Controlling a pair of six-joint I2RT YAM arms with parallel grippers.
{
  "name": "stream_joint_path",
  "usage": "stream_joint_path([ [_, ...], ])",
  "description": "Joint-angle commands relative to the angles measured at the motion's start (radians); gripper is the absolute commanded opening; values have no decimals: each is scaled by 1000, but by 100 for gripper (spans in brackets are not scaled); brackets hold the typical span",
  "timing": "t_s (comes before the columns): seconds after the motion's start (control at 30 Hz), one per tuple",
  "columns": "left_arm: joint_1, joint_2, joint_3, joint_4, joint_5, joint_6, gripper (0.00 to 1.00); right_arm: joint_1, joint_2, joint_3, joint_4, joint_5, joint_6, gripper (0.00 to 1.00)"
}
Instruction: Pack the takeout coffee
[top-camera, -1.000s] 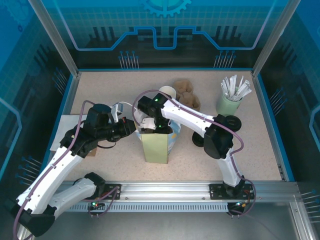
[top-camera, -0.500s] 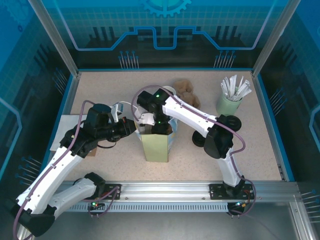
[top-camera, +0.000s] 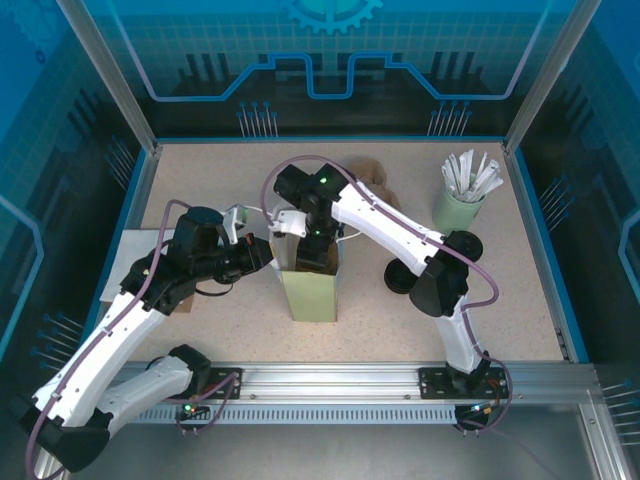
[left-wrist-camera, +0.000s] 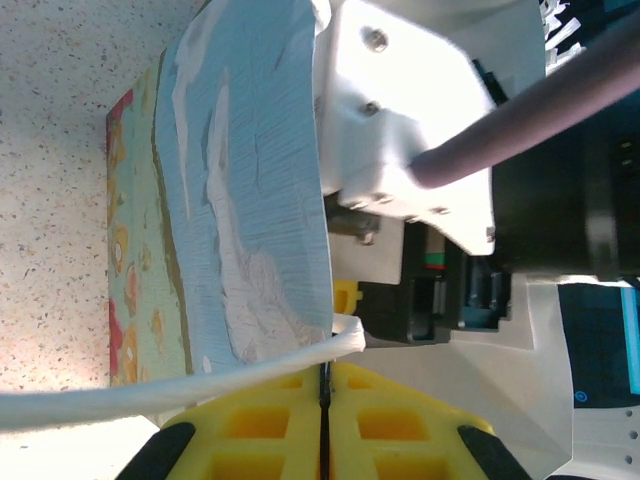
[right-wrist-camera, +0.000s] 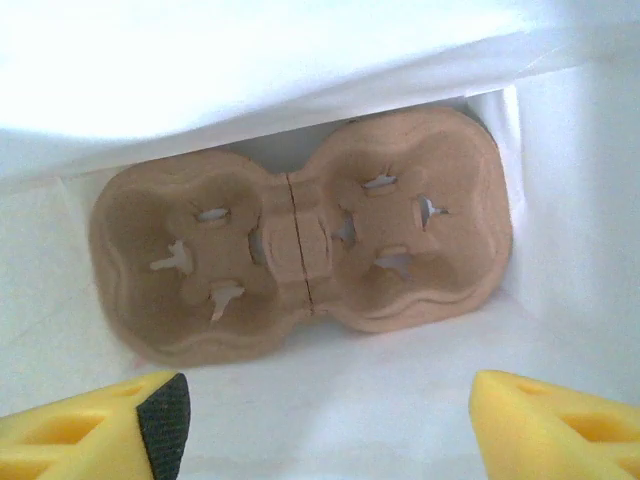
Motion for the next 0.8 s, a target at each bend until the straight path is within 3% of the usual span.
stream_joint_path([
  [0.0,-11,-4,28,-8,1,20,9,-19,-57,56,-21,-47,18,78],
  [0.37,-29,-6,14,4,-17,-9,9,-28,-62,198,-93,-58,105,82],
  [0.77,-83,-14,-7,38,-90,-83,8,-10,10,300,-198,-40,392,48],
])
